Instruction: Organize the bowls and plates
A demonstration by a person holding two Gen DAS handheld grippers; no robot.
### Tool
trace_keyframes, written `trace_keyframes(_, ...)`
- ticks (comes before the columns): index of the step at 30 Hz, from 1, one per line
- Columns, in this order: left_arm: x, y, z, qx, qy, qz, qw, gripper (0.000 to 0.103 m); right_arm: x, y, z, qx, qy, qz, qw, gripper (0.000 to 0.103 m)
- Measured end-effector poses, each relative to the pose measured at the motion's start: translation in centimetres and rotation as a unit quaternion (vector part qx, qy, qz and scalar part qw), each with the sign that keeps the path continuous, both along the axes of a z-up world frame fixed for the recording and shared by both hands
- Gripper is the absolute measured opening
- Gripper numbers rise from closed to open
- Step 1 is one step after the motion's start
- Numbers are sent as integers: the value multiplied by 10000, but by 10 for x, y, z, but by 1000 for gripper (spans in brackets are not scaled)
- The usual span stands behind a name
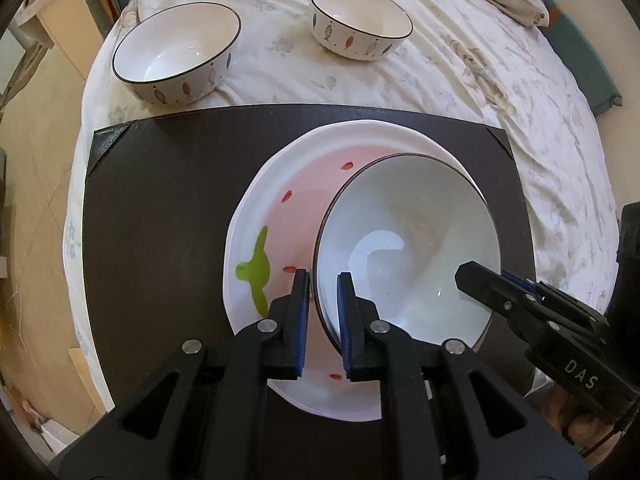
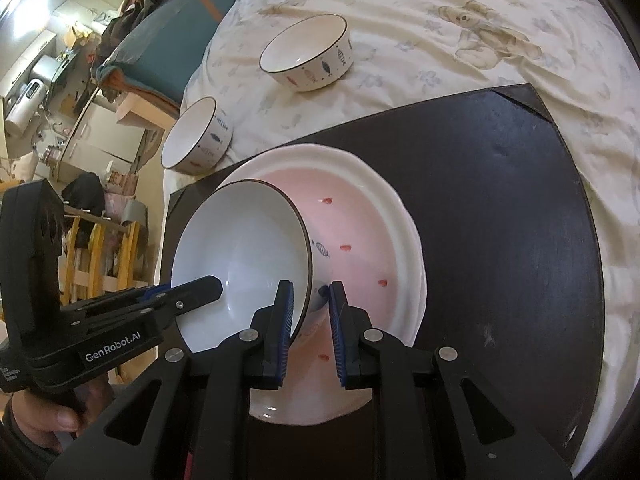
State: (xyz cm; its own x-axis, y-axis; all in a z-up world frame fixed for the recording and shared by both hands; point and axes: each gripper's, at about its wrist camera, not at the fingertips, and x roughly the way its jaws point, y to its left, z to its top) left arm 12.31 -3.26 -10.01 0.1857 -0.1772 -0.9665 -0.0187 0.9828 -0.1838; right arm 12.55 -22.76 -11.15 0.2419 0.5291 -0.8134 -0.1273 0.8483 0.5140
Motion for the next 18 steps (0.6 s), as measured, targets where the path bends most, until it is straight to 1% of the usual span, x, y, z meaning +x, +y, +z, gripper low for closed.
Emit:
trace_keyframes(4,0,-4,1,152,-32,-56,9999,11,2,0,0,12,1,14,10000,21)
trace_keyframes(8,2,-4,1,146,-22,-23,9999,11,3,0,0,7,35,18,10000,21)
trace_keyframes(11,2,-4,4,233,-106,-15,9997,13,2,2,1,-44,6,59,10000,23)
trace_keyframes(13,2,-4,6,293,-138,-33,9995,23,1,4,2,-119,-57,109,9999,23)
trace_keyframes(14,2,-4,7,296,-166,-26,9994,32,1,4,2,-140,-74,122,9998,23)
trace_keyframes(15,1,-3,10,303,-221,-9,9993,38,0,4,2,-137,-73,116,9998,23)
trace_keyframes(18,1,-2,15,399,-350,-25,9986,44,0,3,2,-88,-46,90,9999,23)
